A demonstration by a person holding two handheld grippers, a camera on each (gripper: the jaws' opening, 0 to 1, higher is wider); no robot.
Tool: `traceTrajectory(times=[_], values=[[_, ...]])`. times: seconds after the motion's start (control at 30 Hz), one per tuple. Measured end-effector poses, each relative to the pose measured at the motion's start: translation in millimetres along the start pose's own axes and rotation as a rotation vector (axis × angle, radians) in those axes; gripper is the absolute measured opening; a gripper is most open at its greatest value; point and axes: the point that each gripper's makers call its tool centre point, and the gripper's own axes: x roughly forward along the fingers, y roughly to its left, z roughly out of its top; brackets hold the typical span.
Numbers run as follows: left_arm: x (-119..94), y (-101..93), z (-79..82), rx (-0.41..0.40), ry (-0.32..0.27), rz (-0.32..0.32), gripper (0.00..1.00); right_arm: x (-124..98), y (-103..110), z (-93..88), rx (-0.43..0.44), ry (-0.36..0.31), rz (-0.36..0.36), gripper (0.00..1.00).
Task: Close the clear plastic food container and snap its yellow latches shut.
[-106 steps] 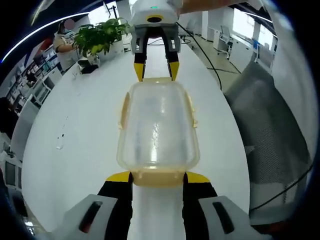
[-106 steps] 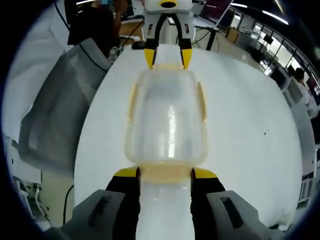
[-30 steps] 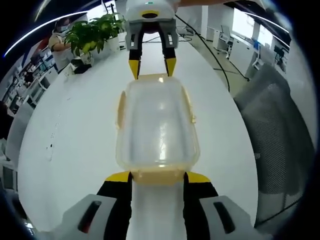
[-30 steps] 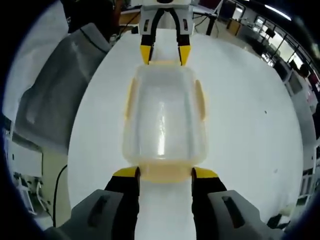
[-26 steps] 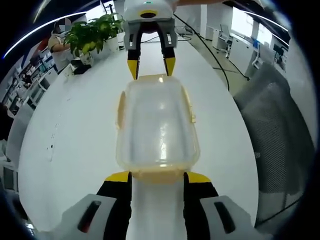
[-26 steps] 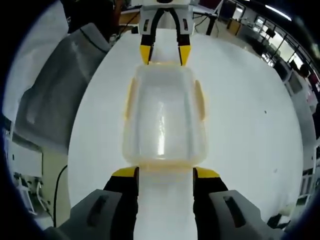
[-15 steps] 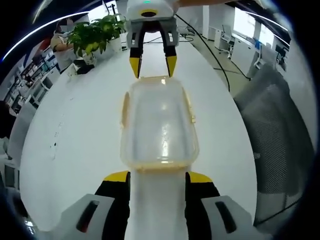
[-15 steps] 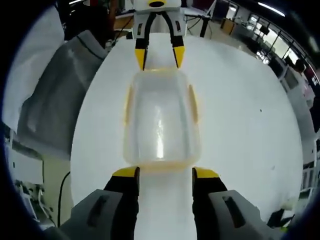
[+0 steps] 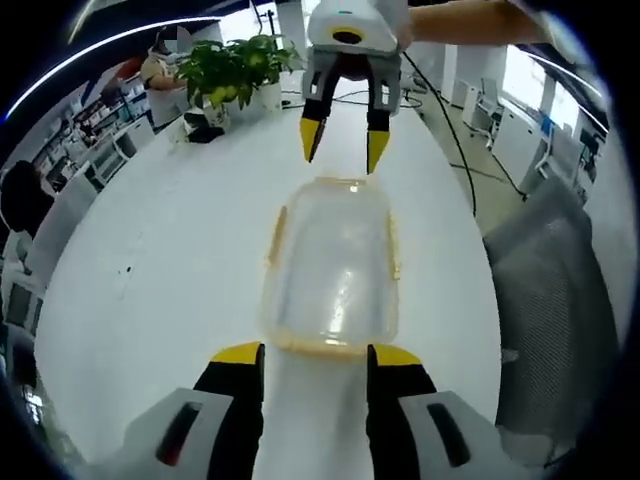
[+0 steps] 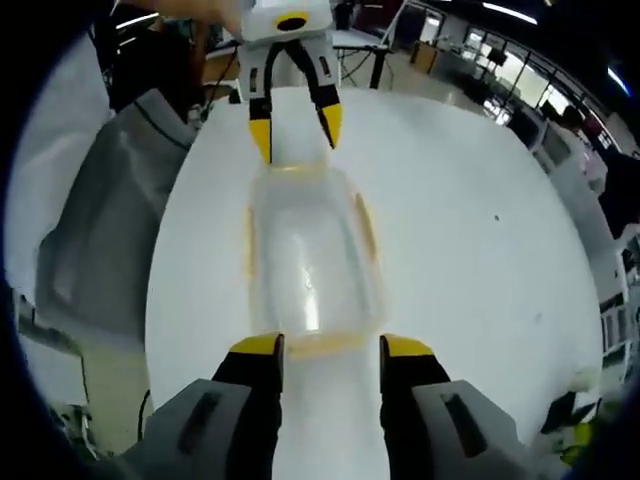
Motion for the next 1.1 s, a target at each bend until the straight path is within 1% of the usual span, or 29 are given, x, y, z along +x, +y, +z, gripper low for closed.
traceTrajectory(times=[0.07,0.1,0.13,0.17,0.2,0.3,0.4,0.47,0.5,0.53,0.6,0.63,0.7,0.77,0.8,0.87,0.97,1.1], values=[[0,1.9,-1.0,-0.019,-0.001,0.029,0.33,0,-1,3.5,0.046,-0.032,-0.023,0.33],[0,2.9,-1.3,-0.037,-0.006,0.044,0.33,0,-4,1.9,0.061,-0.041,-0.035,0.33],[0,1.6,-1.0,-0.080,-0.019,0.053,0.33,1,-5,2.6,0.072,-0.053,-0.046,0.33],[1,1.2,-1.3,-0.091,-0.022,0.054,0.33,1,-5,3.8,0.080,-0.062,-0.055,0.32],[1,2.4,-4.9,-0.108,-0.021,0.068,0.33,1,-4,4.8,0.092,-0.071,-0.061,0.32],[0,3.2,-9.3,-0.166,-0.030,0.091,0.33,3,-1,8.4,0.138,-0.101,-0.069,0.32],[-4,8.7,-12.0,-0.214,-0.041,0.154,0.32,5,0,9.2,0.186,-0.125,-0.098,0.32],[-6,9.0,-13.6,-0.219,-0.037,0.185,0.30,5,-2,9.9,0.254,-0.155,-0.127,0.32],[-7,9.6,-14.1,-0.234,-0.039,0.201,0.30,5,-3,9.8,0.281,-0.169,-0.139,0.32],[-6,8.7,-12.5,-0.270,-0.058,0.208,0.30,4,-5,7.7,0.315,-0.176,-0.159,0.32],[-6,8.7,-12.5,-0.327,-0.075,0.225,0.30,4,-8,5.2,0.373,-0.198,-0.192,0.31],[-6,8.6,-12.5,-0.362,-0.088,0.237,0.30,4,-8,4.8,0.387,-0.205,-0.197,0.31],[-4,7.8,-13.7,-0.430,-0.110,0.254,0.30,5,-7,3.1,0.466,-0.240,-0.211,0.30],[-2,5.0,-15.1,-0.452,-0.115,0.250,0.30,7,-6,0.8,0.534,-0.267,-0.221,0.31],[-2,4.3,-14.8,-0.473,-0.124,0.255,0.30,7,-6,0.3,0.553,-0.278,-0.227,0.30],[-2,4.2,-14.7,-0.498,-0.133,0.263,0.29,8,-5,-2.4,0.577,-0.285,-0.240,0.30],[-2,4.1,-14.9,-0.516,-0.142,0.275,0.29,6,-4,-1.1,0.627,-0.317,-0.251,0.30],[0,4.0,-15.0,-0.579,-0.159,0.285,0.29,7,-2,-1.9,0.668,-0.330,-0.261,0.29]])
